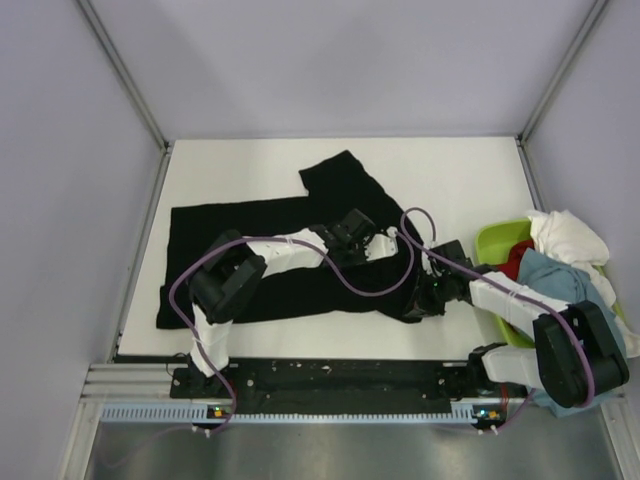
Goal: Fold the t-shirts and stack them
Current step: Fold the flattened tshirt in 1/3 of the way
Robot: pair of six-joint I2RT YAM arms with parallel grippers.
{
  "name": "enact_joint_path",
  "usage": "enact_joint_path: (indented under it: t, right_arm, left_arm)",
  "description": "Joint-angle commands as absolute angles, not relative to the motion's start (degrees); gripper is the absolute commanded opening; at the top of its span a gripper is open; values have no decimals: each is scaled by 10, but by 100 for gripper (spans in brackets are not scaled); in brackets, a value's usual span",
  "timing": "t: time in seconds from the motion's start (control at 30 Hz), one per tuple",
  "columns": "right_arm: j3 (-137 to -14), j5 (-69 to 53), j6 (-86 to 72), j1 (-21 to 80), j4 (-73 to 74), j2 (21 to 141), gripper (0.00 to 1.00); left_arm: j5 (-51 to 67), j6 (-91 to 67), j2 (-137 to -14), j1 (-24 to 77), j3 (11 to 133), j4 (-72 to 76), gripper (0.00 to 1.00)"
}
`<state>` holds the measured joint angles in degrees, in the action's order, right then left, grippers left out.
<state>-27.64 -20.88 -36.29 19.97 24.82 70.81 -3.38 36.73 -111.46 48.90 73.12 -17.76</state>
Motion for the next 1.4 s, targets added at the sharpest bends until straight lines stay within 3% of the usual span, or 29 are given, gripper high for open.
enact_joint_path:
  t: [0.0,0.27,0.43,0.53,0.63,0.67,0.7,0.77,0.8,0.9,1.0,1.07,1.1,1.17,1.23,1.27,1.3,1.37]
  right_arm:
    - [-267,-162,-381,192,237,705,0]
    - [-264,-129,-367,153,246,699,0]
    - [-291,-120,-360,151,277,679,2]
    - [-320,-99,-365,150,311,653,26]
    - [-353,-58,-370,151,351,618,41]
    - [-365,-42,-372,151,365,613,52]
    - [-373,-28,-374,150,379,603,54]
    - [-378,-20,-376,151,388,593,75]
    - [-373,-24,-379,151,389,593,98]
    - [-347,-35,-399,151,373,631,99]
    - [-360,-44,-389,150,371,711,98]
    - [-366,-53,-382,152,361,752,90]
    - [-364,-59,-378,152,353,765,83]
    - [-366,-68,-370,151,344,780,57]
    - [-371,-66,-366,151,345,780,29]
    - [-373,-63,-366,151,348,770,11]
    - [-373,-61,-369,150,352,757,0]
    - [-367,-56,-379,149,362,720,0]
  left_arm:
    - [-167,329,-1142,465,758,-112,38]
    - [-87,259,-1131,372,828,-154,46]
    - [-145,243,-1189,306,904,-198,46]
    - [-115,243,-1152,285,903,-239,47]
    - [-35,305,-1040,286,808,-235,50]
    - [-11,324,-1001,287,778,-246,51]
    - [-3,339,-968,286,754,-269,51]
    - [-3,358,-904,284,712,-329,53]
    - [-12,364,-884,280,695,-384,53]
    - [-52,358,-825,246,610,-481,53]
    - [-173,331,-777,216,510,-525,53]
    - [-179,326,-738,187,463,-542,52]
    - [-176,327,-715,175,444,-545,52]
    - [-170,337,-673,145,411,-538,52]
    - [-187,345,-659,121,381,-517,52]
    - [-201,345,-661,112,365,-503,52]
    - [-206,350,-667,101,353,-491,52]
    - [-213,364,-691,81,328,-462,52]
